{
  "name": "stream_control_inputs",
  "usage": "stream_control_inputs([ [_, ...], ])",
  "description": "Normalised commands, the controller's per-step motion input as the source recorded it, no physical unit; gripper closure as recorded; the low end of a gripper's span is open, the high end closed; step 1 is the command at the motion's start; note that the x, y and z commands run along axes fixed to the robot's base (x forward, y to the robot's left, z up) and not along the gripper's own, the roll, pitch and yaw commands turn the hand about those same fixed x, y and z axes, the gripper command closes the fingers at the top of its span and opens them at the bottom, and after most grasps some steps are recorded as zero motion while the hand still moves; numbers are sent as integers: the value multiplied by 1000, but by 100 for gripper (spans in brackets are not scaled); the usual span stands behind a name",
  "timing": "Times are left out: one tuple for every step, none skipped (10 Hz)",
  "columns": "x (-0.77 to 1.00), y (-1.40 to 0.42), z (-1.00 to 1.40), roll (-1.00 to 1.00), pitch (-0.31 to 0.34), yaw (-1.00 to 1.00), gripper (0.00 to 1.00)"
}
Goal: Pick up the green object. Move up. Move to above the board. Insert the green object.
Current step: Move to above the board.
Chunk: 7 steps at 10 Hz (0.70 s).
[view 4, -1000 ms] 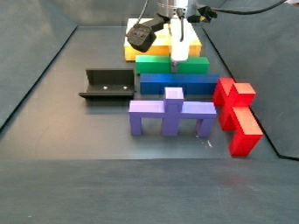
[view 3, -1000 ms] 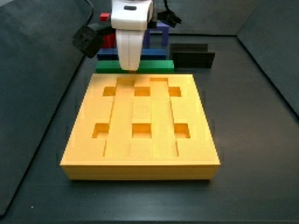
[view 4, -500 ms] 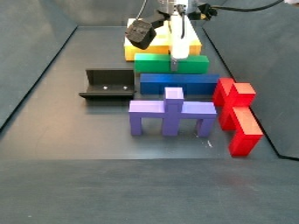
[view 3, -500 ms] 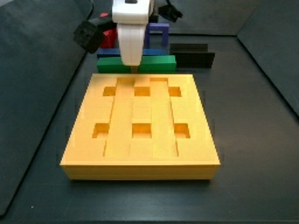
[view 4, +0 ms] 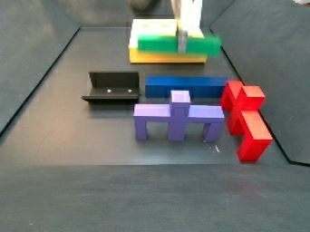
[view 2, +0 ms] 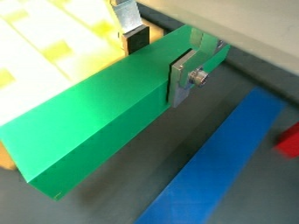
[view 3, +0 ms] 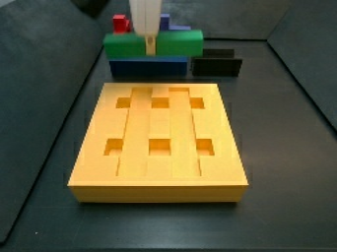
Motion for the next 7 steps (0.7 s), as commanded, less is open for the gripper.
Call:
stream_control_inputs([
  [-42, -3, 1400, -43, 34, -9, 100],
  [-2, 3, 1400, -78, 16, -3, 100],
  [5, 0, 1400, -64, 57, -11, 100],
  [0, -5, 1400, -59, 73, -12, 100],
  [11, 2, 1400, -55, 70, -12, 100],
  [28, 2, 688, -54, 73, -11, 100],
  [33, 3, 185, -63, 74, -12, 100],
])
